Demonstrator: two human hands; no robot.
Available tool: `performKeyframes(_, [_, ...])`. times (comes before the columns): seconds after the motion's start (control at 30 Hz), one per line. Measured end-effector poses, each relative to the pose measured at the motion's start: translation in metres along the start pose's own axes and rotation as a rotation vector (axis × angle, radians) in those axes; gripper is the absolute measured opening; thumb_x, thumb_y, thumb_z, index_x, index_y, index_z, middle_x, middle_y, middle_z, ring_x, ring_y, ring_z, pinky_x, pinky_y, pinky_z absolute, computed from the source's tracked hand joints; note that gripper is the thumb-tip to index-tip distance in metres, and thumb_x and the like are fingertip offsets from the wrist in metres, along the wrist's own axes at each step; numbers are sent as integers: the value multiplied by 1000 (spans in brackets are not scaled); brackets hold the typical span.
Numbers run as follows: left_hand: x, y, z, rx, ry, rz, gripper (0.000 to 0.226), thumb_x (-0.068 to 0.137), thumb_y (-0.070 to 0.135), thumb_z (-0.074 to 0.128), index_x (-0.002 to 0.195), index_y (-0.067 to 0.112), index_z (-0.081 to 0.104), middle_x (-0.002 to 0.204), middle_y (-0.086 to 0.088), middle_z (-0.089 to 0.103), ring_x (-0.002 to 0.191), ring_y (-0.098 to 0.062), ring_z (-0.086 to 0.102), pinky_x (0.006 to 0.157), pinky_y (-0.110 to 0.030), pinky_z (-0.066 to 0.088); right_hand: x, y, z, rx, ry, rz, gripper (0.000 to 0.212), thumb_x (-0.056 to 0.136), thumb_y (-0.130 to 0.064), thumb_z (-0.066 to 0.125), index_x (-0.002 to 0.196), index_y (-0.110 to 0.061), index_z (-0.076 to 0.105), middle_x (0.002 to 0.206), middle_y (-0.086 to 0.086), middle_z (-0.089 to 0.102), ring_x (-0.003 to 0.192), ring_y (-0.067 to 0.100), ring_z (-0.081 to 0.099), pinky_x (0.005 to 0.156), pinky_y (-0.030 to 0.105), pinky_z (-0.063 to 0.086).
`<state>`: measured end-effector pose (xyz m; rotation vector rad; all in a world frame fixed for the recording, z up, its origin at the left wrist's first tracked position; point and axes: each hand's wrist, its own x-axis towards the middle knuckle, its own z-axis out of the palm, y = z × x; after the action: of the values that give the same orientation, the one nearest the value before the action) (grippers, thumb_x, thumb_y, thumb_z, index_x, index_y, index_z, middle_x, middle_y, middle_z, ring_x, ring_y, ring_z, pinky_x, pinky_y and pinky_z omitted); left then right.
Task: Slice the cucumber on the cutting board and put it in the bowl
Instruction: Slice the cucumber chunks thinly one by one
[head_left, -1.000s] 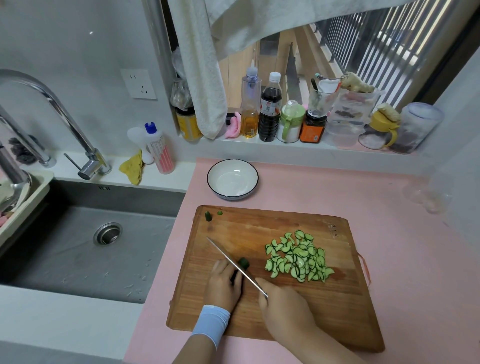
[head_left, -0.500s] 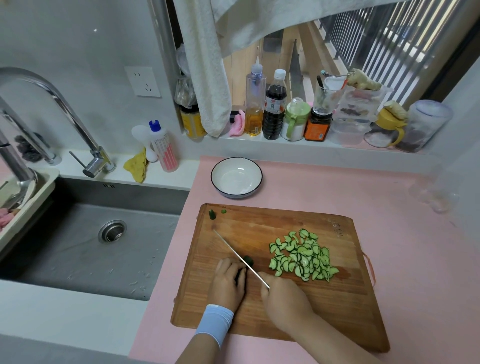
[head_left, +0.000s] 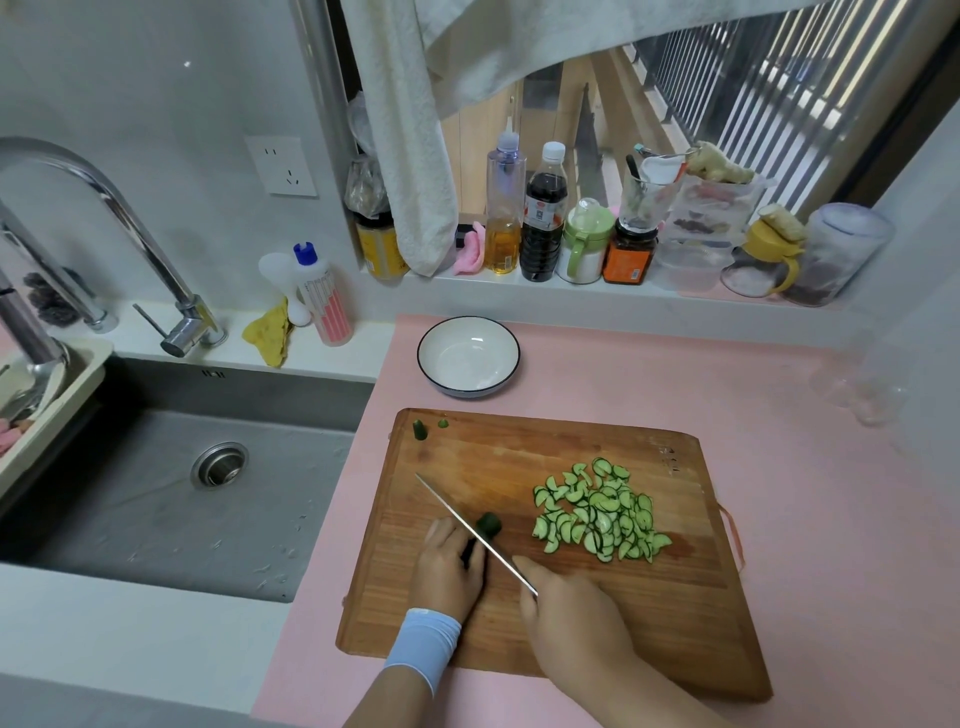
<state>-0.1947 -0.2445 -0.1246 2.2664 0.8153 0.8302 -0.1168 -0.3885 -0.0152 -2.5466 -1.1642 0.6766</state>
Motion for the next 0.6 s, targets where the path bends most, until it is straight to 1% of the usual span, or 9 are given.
performKeyframes(0.13, [0, 1, -1, -10, -3, 4, 24, 76, 5, 79, 95, 19, 75, 91, 5, 66, 87, -8, 55, 85, -6, 37, 2, -1, 2, -4, -13, 5, 48, 103, -36, 39, 151, -41, 40, 105, -2, 73, 98, 21, 67, 80, 33, 50])
performKeyframes(0.23, [0, -1, -1, -4, -3, -2, 23, 77, 5, 78, 94, 19, 75, 90, 7, 66, 87, -7, 56, 84, -8, 40, 6, -1, 2, 12, -26, 11, 46, 102, -35, 41, 148, -41, 43, 104, -2, 73, 98, 21, 67, 81, 33, 52])
performKeyframes(0.37, [0, -5, 2, 21, -4, -14, 13, 76, 3, 78, 80, 13, 72, 83, 6, 61, 82, -9, 55, 77, -15, 45, 13, 1, -1, 62, -41, -1, 42, 102, -33, 42, 143, -40, 49, 101, -3, 74, 94, 20, 68, 78, 32, 52])
performKeyframes(0.47, [0, -6, 3, 24, -6, -25, 12, 75, 2, 77, 79, 11, 71, 82, 4, 61, 82, -9, 55, 77, -14, 45, 19, 1, 0, 75, -57, 2, 43, 103, -32, 40, 145, -39, 49, 106, -3, 74, 98, 18, 67, 80, 31, 51])
performKeyframes(0.57, [-2, -6, 3, 22, 4, -10, 2, 81, 9, 71, 81, 11, 70, 83, 4, 60, 83, -10, 55, 78, -17, 46, 22, 1, 0, 72, -64, 12, 43, 103, -33, 39, 146, -38, 49, 110, -2, 73, 102, 19, 67, 82, 30, 50])
performKeyframes(0.6, [-2, -6, 2, 29, 2, -9, 5, 83, 13, 66, 81, 11, 70, 83, 4, 59, 82, -10, 54, 77, -19, 46, 22, 1, 1, 73, -67, 10, 43, 104, -33, 39, 146, -38, 49, 109, -1, 74, 101, 20, 67, 82, 30, 50])
